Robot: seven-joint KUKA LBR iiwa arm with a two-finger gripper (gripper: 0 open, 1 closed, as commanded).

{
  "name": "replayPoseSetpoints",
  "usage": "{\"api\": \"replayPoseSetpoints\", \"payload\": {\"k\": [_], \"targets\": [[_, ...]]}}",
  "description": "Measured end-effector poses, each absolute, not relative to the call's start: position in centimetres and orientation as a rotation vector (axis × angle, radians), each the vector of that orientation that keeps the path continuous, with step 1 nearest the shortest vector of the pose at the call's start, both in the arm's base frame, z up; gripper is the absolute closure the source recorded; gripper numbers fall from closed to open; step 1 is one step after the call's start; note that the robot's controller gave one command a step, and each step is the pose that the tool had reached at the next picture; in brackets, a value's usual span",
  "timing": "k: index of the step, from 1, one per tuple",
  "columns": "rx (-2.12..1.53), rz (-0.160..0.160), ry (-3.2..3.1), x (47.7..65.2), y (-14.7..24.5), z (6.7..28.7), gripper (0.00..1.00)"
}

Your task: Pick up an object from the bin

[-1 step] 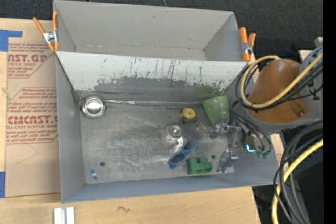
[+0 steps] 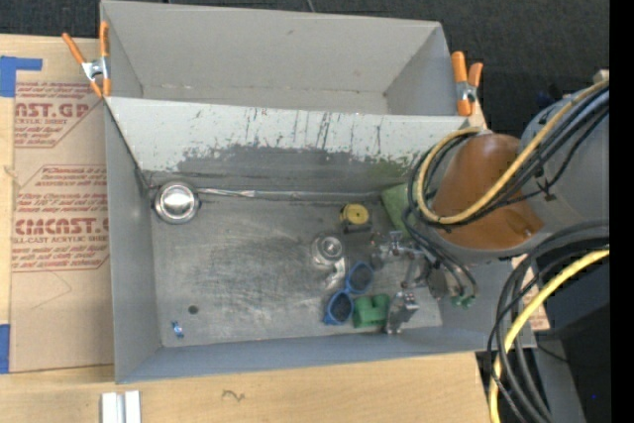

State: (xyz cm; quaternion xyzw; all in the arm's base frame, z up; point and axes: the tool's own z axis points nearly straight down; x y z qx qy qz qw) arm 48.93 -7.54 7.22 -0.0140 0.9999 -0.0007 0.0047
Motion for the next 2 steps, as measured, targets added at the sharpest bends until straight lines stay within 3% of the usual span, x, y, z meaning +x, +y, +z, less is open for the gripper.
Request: {"api": "replayPoseSetpoints", "payload": {"k": [1, 2], "targets": [[-0.044, 0.0, 3.147, 48.5, -7.6, 7.3, 1.0], [-0.576, -0.002, 3.081, 52.4, -6.7, 20.3, 1.0]]}}
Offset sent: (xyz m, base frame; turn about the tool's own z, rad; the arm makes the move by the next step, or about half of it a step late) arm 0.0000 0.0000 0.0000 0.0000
